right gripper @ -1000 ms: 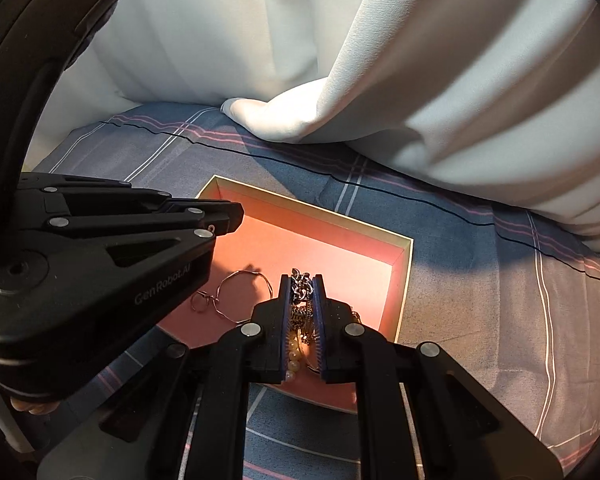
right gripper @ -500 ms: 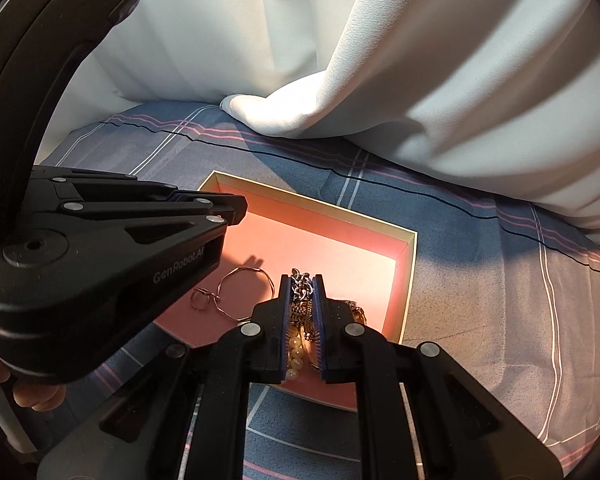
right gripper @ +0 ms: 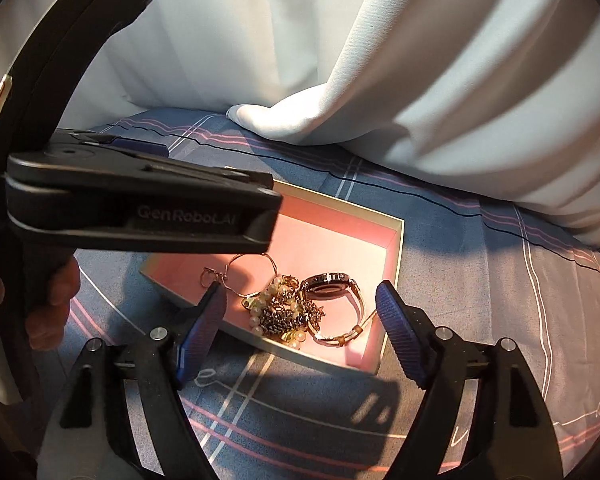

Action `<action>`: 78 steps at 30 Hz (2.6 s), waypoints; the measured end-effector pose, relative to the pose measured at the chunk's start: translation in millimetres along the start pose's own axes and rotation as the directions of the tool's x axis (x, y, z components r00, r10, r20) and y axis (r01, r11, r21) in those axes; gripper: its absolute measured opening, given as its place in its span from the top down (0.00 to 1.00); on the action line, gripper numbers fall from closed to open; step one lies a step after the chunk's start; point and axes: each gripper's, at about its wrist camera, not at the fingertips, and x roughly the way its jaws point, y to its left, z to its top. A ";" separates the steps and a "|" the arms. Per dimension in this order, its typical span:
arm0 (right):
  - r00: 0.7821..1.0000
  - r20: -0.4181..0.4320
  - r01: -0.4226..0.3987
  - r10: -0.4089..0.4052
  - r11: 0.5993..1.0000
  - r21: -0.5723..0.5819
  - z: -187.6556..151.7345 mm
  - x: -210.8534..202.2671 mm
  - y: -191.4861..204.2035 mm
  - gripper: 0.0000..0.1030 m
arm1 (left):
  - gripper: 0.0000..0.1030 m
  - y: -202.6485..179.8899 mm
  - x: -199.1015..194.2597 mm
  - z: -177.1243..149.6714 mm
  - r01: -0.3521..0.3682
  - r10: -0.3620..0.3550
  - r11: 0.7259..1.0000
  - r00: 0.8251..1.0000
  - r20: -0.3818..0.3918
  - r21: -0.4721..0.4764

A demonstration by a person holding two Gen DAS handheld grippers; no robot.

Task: Organize jewelry
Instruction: 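Grasp the gold flower charm with the left gripper while the right gripper grasps a gold ring, then carry the charm and ring into the box and open both grippers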

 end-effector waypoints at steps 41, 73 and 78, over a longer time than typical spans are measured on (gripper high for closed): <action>0.972 -0.071 -0.224 0.223 0.975 -0.002 -96.3 13.1 76.3 0.76 | 0.84 19.3 -20.6 -150.0 0.163 -0.161 0.986 0.985 -0.056 0.042; 0.985 -0.111 -0.129 0.131 0.991 0.024 -83.4 -11.3 36.4 0.76 | 0.84 -5.2 -35.6 -124.6 0.200 -0.198 0.979 0.979 -0.044 0.040; 0.992 -0.053 -0.110 0.110 0.994 0.006 -63.5 -23.3 34.6 0.76 | 0.84 -9.5 -46.6 -106.4 0.197 -0.198 0.979 0.980 0.002 0.049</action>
